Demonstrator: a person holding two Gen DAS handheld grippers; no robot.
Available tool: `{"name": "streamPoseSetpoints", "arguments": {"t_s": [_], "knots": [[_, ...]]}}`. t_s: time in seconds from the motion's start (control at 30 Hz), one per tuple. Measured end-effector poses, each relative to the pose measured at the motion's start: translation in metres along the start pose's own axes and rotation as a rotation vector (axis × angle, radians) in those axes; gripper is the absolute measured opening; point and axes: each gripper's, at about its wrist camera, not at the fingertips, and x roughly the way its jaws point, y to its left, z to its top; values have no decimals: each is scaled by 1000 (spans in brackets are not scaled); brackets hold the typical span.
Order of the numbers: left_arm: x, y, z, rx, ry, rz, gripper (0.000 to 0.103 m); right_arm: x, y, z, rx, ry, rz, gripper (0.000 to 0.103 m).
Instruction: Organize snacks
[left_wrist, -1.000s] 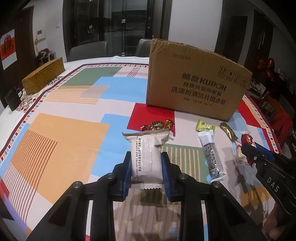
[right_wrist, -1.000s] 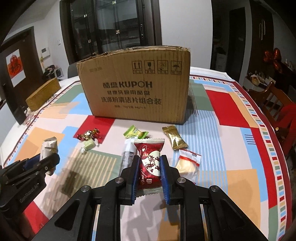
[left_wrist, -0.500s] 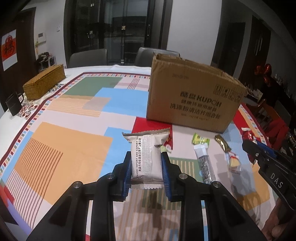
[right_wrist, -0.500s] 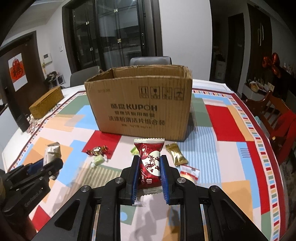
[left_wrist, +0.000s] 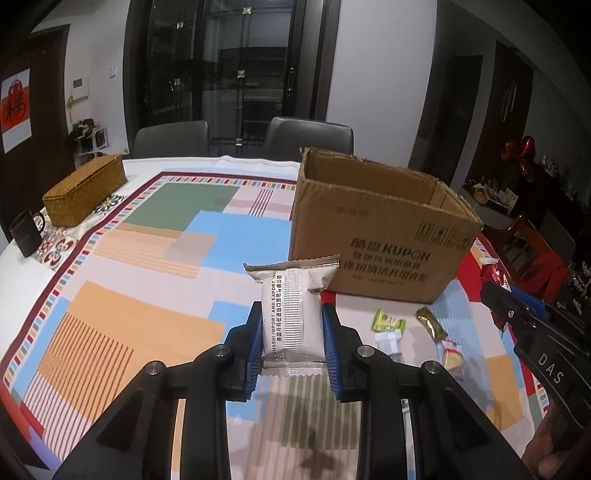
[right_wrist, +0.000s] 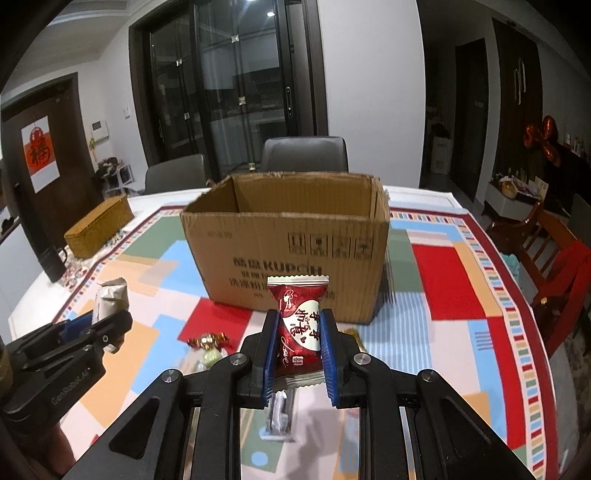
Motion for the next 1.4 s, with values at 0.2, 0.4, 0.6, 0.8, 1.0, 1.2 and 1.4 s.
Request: {"name": "streamPoseSetpoints", "arguments": {"t_s": [0.2,0.4,0.6,0.8,1.0,1.2,1.4], "knots": [[-1,-4,17,12,-18,-5,30,-3,-1,18,0,-31,0,23],[-2,-10,35,27,-39,-14,30,-5,-5,35,-7,-59,-2,23],[-1,-16,53,42,-60,-24,30,-7,-9,51,-11,-85,-6,23],[1,-19,71,58,-88,-39,30,-6,-10,66,-14,-106,-6,23],[7,-22,89,84,-110,-35,30,-1,-6,80,-24,-124,-5,23],[16,-18,103,73,-108,-55,30,9,-5,94,-17,-131,6,23],[27,-13,110,75,-107,-69,30,18,-2,108,-36,-145,-9,23]]}}
